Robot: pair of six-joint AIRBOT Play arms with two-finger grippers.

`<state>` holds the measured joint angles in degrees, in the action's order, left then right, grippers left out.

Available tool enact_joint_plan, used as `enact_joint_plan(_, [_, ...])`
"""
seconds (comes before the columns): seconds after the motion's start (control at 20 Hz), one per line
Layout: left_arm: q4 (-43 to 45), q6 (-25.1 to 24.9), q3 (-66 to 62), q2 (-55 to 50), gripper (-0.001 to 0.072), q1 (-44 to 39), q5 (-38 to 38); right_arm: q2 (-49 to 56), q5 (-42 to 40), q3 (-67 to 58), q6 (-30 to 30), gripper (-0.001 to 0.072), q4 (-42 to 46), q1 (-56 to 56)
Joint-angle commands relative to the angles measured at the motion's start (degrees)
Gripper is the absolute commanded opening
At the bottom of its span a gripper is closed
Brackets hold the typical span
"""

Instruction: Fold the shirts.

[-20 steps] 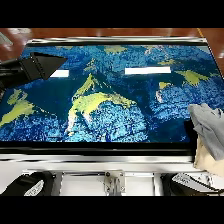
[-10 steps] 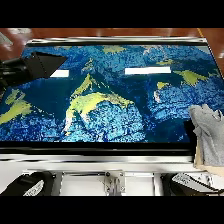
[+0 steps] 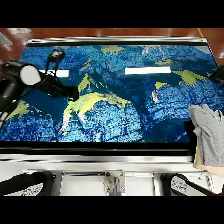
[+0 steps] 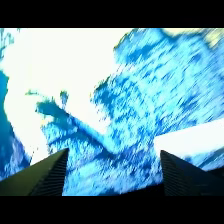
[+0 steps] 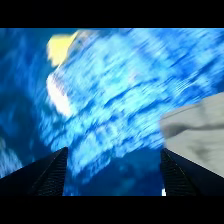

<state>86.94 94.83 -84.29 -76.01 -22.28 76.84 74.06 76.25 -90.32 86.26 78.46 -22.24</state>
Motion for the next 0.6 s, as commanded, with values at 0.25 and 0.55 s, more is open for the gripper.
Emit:
enact_joint_plan(0.25, [4.96,0.42,-3.45,-6.01,0.0704,-3.41,3.74,4.42,7.78,1.64,2.23,0.0695,8.24,15.54])
enact_joint_plan(0.55, [4.96,0.44,-3.45,-6.08,0.0704,-3.43,3.74,4.42,7.76,1.64,2.23,0.0695,8.02,15.52])
